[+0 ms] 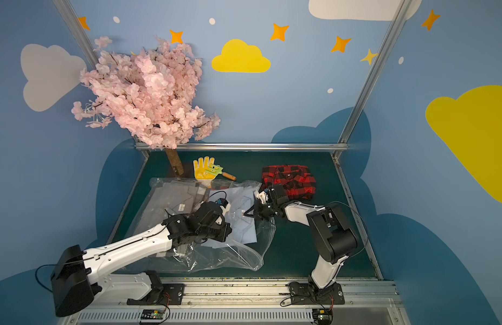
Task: Take the shirt out of the vacuum bag
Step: Take out the shirt from the vacuum bag.
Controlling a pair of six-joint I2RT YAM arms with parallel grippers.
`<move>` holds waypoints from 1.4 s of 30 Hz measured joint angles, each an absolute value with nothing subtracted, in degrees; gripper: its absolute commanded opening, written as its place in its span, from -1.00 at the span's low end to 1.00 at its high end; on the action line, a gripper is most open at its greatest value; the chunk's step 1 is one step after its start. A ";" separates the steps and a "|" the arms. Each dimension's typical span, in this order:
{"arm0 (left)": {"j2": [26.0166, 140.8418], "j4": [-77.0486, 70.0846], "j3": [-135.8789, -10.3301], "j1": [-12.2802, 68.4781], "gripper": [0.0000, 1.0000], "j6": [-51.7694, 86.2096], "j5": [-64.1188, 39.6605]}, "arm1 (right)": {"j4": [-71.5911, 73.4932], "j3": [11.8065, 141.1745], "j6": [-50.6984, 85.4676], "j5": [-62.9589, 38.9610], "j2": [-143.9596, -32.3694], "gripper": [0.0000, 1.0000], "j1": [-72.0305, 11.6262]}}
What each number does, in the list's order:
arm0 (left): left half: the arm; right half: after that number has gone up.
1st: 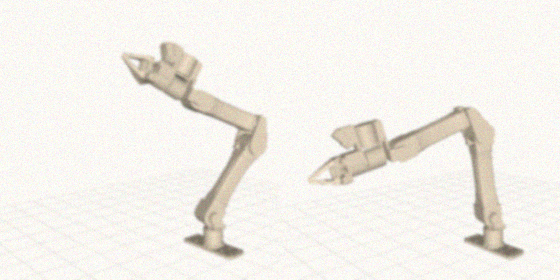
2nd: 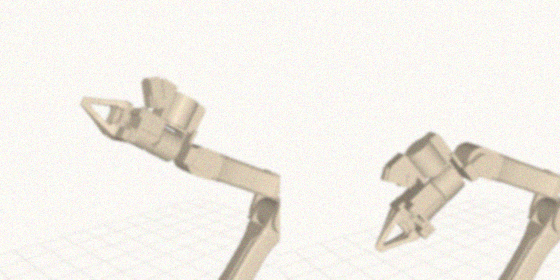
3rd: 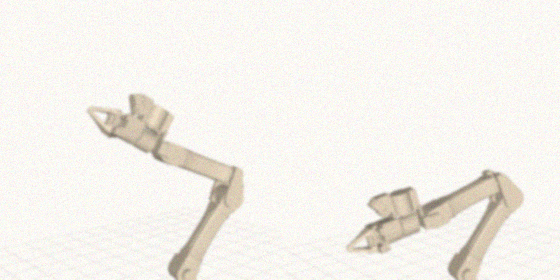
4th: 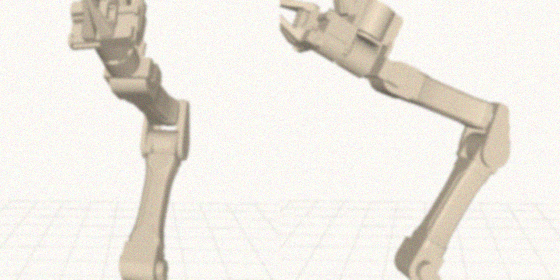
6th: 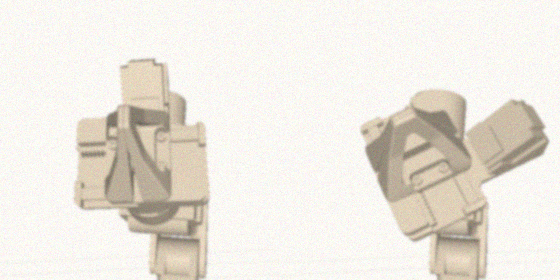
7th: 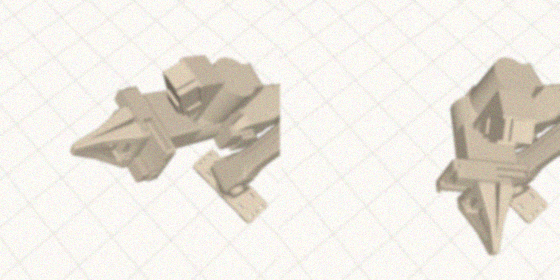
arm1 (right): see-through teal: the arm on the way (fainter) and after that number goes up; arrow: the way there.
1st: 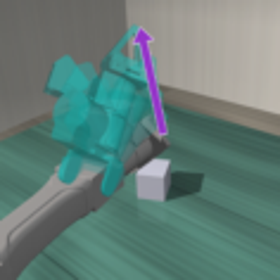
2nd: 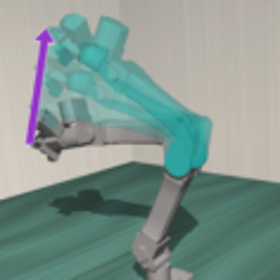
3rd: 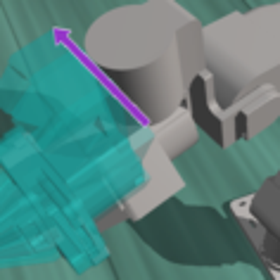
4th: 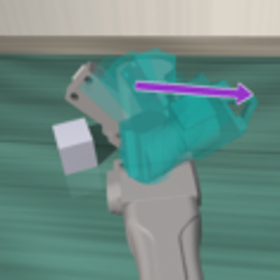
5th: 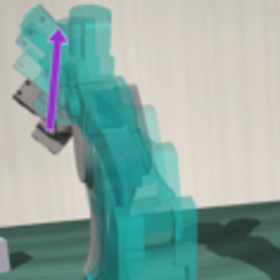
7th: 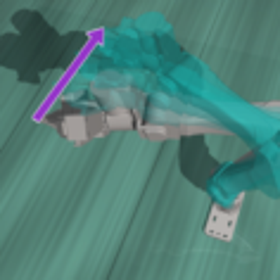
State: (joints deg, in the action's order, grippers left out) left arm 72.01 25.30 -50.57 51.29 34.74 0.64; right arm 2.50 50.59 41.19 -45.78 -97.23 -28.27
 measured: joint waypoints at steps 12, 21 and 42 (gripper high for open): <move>71.96 26.94 -51.27 49.93 -0.84 32.12 1.04 | -24.51 59.48 32.18 -42.87 -92.36 -1.00 -26.65; 72.36 26.92 -51.31 49.50 -0.85 31.07 1.02 | -35.92 59.59 27.09 -44.58 -88.42 -1.00 -20.88; 74.56 26.46 -51.31 49.50 -0.86 31.00 0.56 | -55.79 78.41 11.22 -42.26 -106.45 -1.00 -17.72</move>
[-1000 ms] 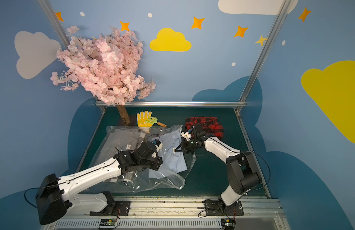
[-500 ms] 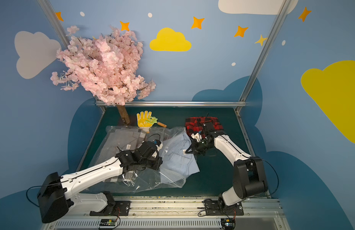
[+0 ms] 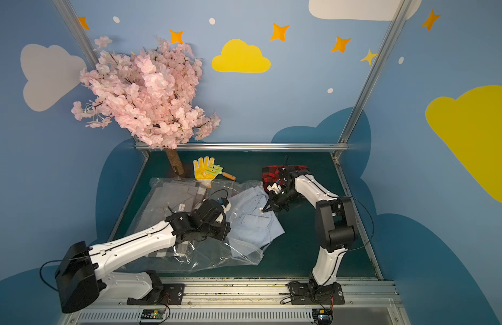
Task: Take the shirt out of the vacuum bag
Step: Take out the shirt from the vacuum bag.
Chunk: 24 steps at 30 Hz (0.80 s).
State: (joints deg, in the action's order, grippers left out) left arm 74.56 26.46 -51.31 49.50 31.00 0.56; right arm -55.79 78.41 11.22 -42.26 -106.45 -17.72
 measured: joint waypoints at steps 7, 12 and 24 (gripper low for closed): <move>74.56 26.46 -51.18 49.50 -0.86 31.03 0.32 | -53.04 79.40 11.31 -44.18 -111.66 -0.55 -21.89; 75.18 26.11 -51.16 49.56 -0.86 31.05 -0.21 | -49.39 78.32 12.12 -42.76 -109.80 0.37 -21.39; 76.23 24.67 -50.15 49.89 -0.86 31.18 -0.51 | -40.84 58.17 18.50 -38.35 -88.36 0.45 -16.86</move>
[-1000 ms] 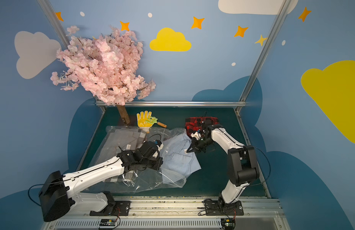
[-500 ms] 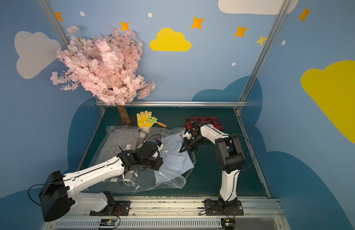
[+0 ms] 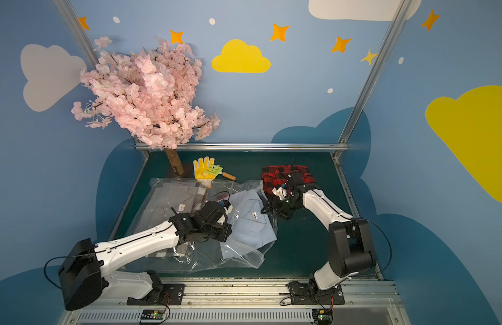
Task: Take the shirt out of the vacuum bag
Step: Take out the shirt from the vacuum bag.
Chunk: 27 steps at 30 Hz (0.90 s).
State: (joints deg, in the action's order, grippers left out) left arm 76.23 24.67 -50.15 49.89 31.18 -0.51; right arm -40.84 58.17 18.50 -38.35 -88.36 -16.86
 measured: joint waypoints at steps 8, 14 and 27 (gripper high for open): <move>76.66 22.79 -48.95 50.54 -0.86 31.53 -1.34 | -30.81 39.22 25.21 -36.84 -81.28 0.44 -16.86; 79.07 19.42 -48.90 52.40 -0.87 33.01 -1.80 | -20.97 31.44 29.61 -38.74 -76.60 0.40 -17.28; 83.29 14.85 -47.05 54.46 -0.88 34.98 -1.45 | -6.37 25.85 36.58 -41.60 -71.77 0.08 -24.62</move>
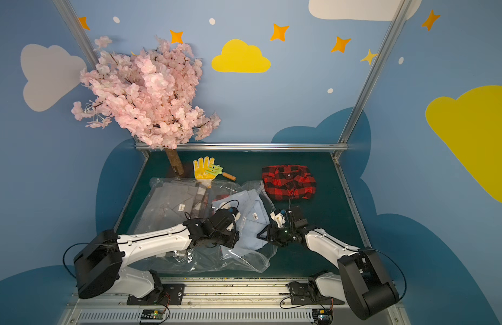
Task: Take the shirt out of the vacuum bag
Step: Take out the shirt from the vacuum bag.
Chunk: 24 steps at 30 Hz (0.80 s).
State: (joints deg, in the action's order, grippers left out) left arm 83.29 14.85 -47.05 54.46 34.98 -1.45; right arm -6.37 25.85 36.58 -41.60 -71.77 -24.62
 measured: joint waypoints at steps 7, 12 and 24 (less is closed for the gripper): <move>83.68 14.02 -46.48 54.46 -0.88 35.03 -1.34 | -4.60 25.06 37.71 -41.43 -73.19 -0.14 -26.39; 83.68 13.65 -46.22 54.50 -0.88 35.07 -1.34 | -3.27 25.06 38.46 -40.95 -75.66 -0.23 -27.97; 83.68 13.47 -45.87 54.57 -0.89 35.05 -1.34 | -2.42 25.54 39.75 -37.91 -80.07 -1.00 -30.33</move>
